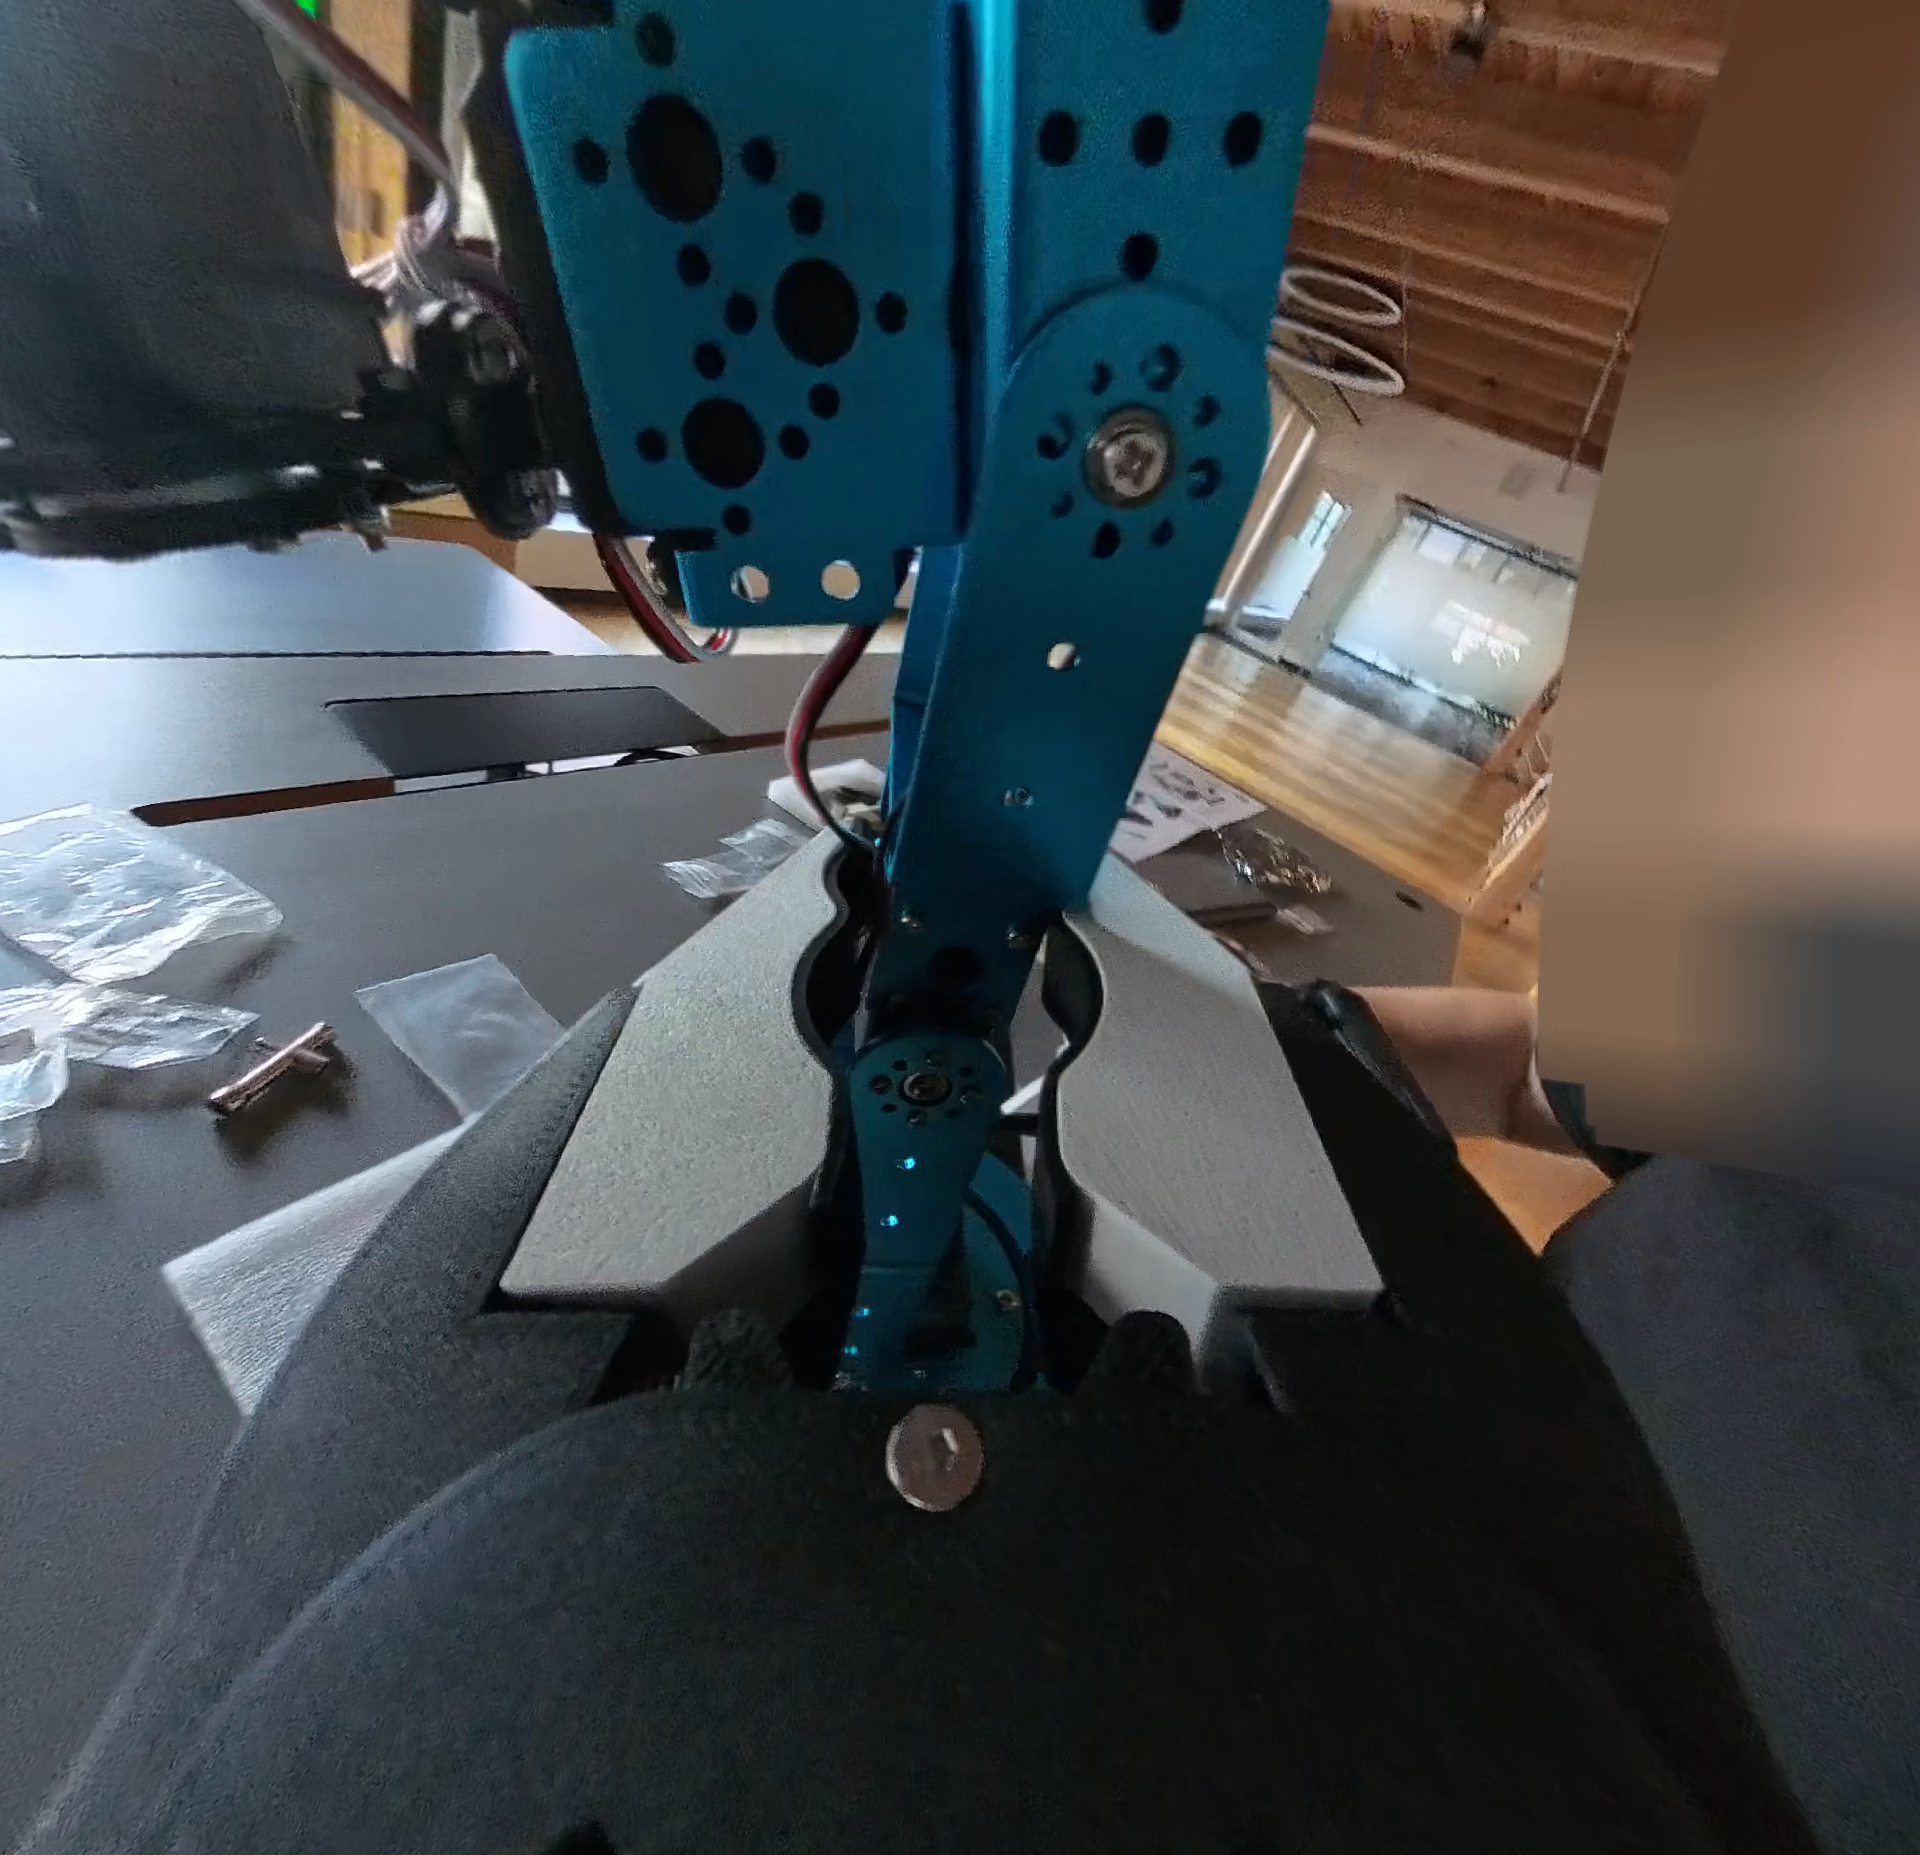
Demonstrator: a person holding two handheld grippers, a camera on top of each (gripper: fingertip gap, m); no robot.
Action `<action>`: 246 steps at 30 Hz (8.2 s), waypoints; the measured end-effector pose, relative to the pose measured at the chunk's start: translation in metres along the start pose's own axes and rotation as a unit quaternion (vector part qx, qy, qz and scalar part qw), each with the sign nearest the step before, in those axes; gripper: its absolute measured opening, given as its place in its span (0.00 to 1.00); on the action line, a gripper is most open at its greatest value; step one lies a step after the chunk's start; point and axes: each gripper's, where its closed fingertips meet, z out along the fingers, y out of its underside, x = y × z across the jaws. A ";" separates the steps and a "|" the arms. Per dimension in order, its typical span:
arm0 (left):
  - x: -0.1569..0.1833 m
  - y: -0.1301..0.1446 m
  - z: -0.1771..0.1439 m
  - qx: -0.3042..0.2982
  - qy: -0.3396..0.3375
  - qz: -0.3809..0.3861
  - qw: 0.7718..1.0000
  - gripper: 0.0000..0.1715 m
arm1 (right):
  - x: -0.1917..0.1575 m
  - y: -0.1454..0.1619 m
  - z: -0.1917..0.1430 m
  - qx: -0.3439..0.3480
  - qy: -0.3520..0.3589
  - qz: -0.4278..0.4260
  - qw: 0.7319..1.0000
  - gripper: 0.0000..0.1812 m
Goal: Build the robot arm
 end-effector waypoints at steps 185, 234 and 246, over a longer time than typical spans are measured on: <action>-0.157 0.019 0.034 0.077 0.052 -0.522 0.848 0.29 | 0.031 0.003 0.004 -0.022 -0.343 0.137 0.929 0.01; 0.030 0.153 0.052 -0.360 -0.216 0.289 0.861 0.03 | 0.032 0.002 0.003 -0.018 -0.348 0.114 0.930 0.01; 0.030 0.152 0.051 -0.348 -0.211 0.291 0.866 0.02 | 0.037 0.005 0.005 -0.021 -0.305 0.115 0.945 0.06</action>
